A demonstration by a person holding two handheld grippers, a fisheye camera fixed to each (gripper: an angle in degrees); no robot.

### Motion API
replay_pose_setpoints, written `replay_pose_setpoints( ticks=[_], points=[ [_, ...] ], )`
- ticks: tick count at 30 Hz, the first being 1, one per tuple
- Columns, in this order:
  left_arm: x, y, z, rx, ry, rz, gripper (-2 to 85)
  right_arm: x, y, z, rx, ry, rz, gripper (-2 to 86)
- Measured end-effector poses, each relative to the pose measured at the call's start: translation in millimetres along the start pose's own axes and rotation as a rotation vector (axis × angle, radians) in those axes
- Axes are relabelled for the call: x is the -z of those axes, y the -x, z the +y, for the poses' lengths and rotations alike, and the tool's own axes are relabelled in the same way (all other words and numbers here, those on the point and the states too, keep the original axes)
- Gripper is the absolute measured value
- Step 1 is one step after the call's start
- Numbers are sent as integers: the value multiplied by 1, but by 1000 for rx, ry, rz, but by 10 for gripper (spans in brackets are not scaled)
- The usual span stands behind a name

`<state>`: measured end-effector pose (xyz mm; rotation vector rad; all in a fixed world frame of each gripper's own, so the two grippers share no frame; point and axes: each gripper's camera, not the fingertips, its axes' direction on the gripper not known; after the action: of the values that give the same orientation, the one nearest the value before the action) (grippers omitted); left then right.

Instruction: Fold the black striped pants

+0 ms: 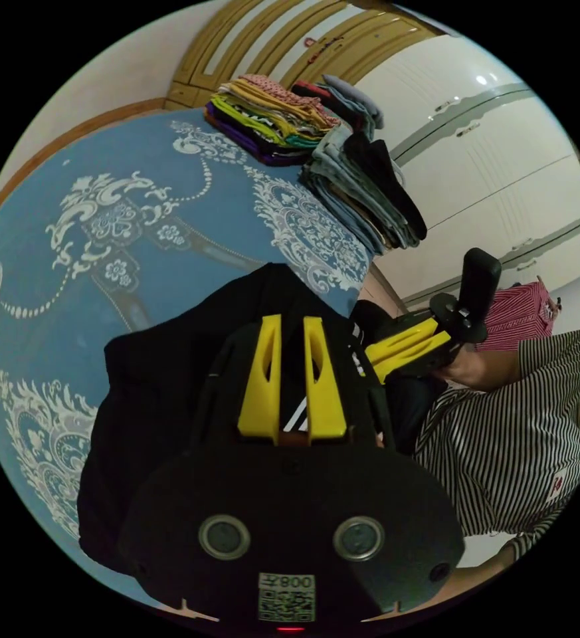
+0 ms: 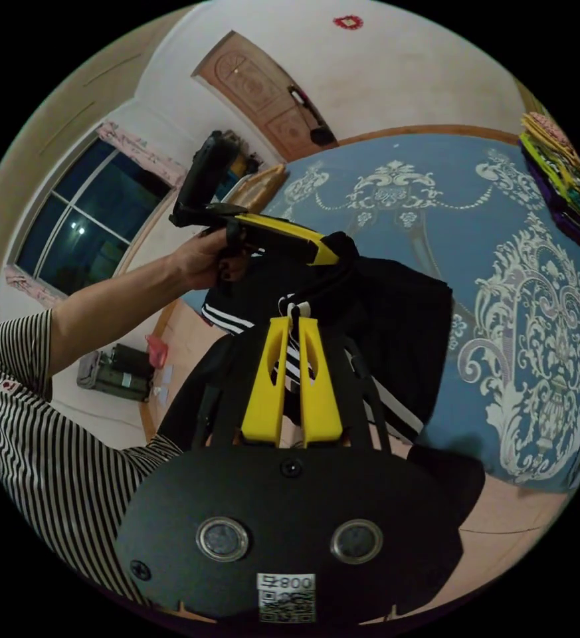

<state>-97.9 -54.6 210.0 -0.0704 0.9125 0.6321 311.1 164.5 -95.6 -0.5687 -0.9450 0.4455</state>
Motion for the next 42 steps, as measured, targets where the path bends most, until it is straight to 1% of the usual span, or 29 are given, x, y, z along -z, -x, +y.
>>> replay_pose_setpoints(
  ticks=[3,7,9,12,14,18,21,25,28,30,33,35,37,39,41,42],
  points=[
    [12,26,34,63,14,7,66,-51,6,-21,21,69,1,22],
    [31,59,83,211,14,-32,70,-123,8,-47,39,194,4,19],
    [42,68,105,268,-30,-33,71,-146,6,-56,39,220,-24,15],
    [62,76,143,365,-177,-32,72,-175,3,-69,30,231,-101,6],
    [73,78,172,433,-295,-16,68,-188,3,-76,33,227,-115,4],
    [77,75,198,455,-359,27,52,-212,-5,-86,19,237,-146,1],
    [74,71,207,430,-323,20,31,-217,-14,-92,-5,186,-171,1],
    [66,75,222,490,-186,-133,10,-227,-30,-101,-51,138,-107,0],
    [67,78,241,519,-179,-141,5,-249,-45,-106,-76,196,-80,0],
    [65,79,250,572,-105,-221,4,-266,-52,-106,-79,260,-70,0],
    [73,70,263,563,-181,-179,3,-273,-60,-108,-74,248,-73,1],
    [79,58,265,520,-266,-163,2,-275,-66,-110,-73,251,-73,1],
    [76,49,263,480,-278,-132,2,-278,-76,-112,-76,256,-86,1],
    [66,43,261,451,-229,-146,2,-278,-85,-113,-82,261,-98,1],
    [43,40,262,442,-87,-228,2,-277,-92,-113,-83,260,-100,0],
    [39,39,264,420,-95,-237,2,-276,-97,-112,-82,259,-99,0]
  ],
)
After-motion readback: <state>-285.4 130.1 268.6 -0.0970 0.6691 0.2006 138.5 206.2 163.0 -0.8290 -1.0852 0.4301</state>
